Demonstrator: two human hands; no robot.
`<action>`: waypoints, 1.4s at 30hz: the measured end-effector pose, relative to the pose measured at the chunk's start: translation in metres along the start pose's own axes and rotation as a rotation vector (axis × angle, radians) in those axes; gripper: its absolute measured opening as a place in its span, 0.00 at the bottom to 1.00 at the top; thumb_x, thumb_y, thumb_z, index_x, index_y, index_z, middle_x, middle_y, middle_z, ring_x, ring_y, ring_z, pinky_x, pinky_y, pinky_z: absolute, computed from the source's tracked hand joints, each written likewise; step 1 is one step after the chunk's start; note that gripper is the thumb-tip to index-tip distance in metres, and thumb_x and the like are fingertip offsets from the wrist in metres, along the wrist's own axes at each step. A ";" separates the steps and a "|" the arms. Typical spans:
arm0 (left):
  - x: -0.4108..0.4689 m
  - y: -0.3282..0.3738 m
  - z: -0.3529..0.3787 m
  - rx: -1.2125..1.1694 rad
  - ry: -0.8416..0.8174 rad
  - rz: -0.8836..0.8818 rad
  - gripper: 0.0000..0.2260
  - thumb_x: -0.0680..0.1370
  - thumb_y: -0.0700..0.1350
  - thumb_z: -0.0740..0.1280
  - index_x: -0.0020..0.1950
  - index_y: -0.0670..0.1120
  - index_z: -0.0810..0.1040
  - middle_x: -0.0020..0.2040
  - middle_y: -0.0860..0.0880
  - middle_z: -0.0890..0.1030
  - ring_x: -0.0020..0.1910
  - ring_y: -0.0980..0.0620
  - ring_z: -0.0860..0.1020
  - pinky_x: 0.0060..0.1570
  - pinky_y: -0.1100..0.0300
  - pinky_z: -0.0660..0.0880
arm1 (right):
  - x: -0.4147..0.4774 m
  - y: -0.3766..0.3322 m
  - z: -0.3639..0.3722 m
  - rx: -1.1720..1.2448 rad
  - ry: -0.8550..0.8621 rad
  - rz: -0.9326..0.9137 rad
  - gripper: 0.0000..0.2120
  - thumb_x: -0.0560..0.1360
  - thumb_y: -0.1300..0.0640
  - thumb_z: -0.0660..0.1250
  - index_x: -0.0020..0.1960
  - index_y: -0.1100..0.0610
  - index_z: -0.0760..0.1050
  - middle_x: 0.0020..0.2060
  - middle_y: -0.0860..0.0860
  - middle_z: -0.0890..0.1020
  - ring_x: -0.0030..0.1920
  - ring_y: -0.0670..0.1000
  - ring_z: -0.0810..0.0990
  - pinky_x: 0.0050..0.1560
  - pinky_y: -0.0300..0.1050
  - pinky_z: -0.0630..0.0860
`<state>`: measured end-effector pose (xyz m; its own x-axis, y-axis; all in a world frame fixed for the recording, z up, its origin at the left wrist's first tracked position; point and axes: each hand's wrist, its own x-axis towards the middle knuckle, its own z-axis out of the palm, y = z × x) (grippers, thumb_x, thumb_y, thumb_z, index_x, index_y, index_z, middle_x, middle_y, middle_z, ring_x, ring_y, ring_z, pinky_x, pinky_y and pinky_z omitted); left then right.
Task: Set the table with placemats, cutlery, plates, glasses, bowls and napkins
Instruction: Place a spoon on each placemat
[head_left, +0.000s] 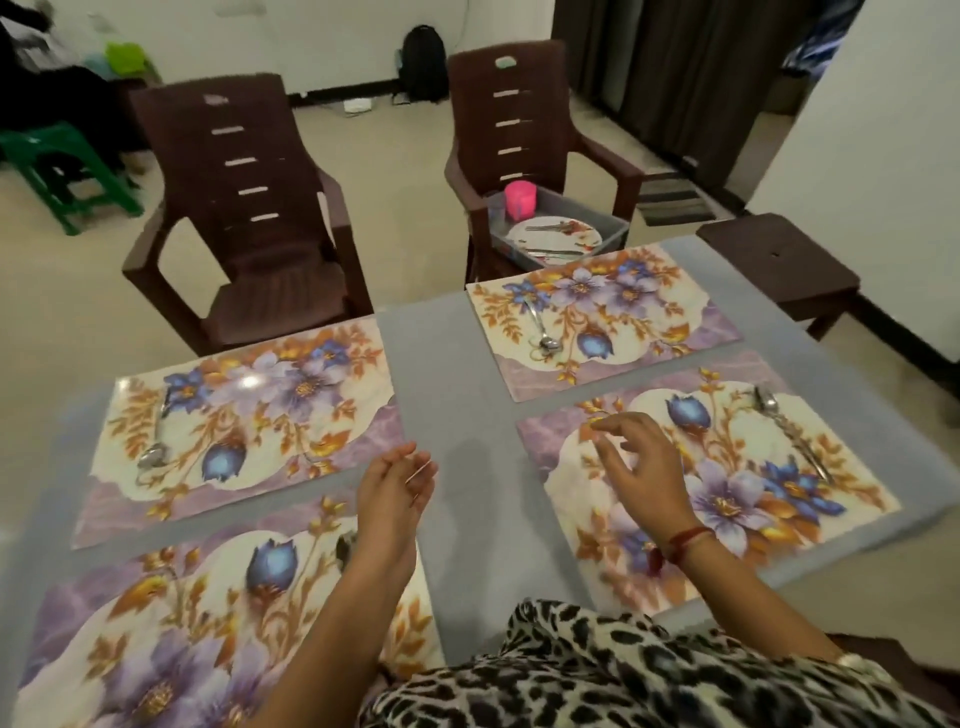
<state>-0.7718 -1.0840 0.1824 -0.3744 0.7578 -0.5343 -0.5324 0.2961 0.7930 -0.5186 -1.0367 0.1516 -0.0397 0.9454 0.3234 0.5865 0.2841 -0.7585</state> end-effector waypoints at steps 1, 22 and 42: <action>0.001 -0.006 0.015 0.024 -0.016 0.005 0.07 0.81 0.37 0.59 0.50 0.45 0.75 0.44 0.47 0.80 0.45 0.49 0.80 0.52 0.58 0.75 | 0.006 0.013 -0.015 -0.012 0.031 0.000 0.07 0.74 0.58 0.64 0.48 0.57 0.79 0.44 0.50 0.78 0.47 0.47 0.76 0.48 0.47 0.76; 0.013 -0.121 0.277 0.177 -0.233 -0.105 0.08 0.80 0.36 0.60 0.45 0.45 0.75 0.42 0.47 0.80 0.44 0.49 0.78 0.44 0.62 0.72 | 0.066 0.171 -0.234 -0.160 0.203 0.225 0.13 0.76 0.61 0.66 0.58 0.50 0.74 0.49 0.45 0.76 0.48 0.45 0.77 0.47 0.44 0.77; -0.010 -0.279 0.567 0.332 -0.190 -0.068 0.05 0.78 0.37 0.63 0.48 0.44 0.77 0.41 0.46 0.80 0.39 0.51 0.77 0.42 0.61 0.72 | 0.148 0.405 -0.427 0.142 0.061 0.331 0.16 0.76 0.62 0.66 0.58 0.45 0.72 0.42 0.49 0.78 0.43 0.41 0.77 0.42 0.28 0.73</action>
<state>-0.1887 -0.8443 0.1321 -0.1829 0.8149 -0.5500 -0.2644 0.4980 0.8259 0.0581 -0.8502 0.1336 0.1843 0.9799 0.0769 0.4411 -0.0125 -0.8973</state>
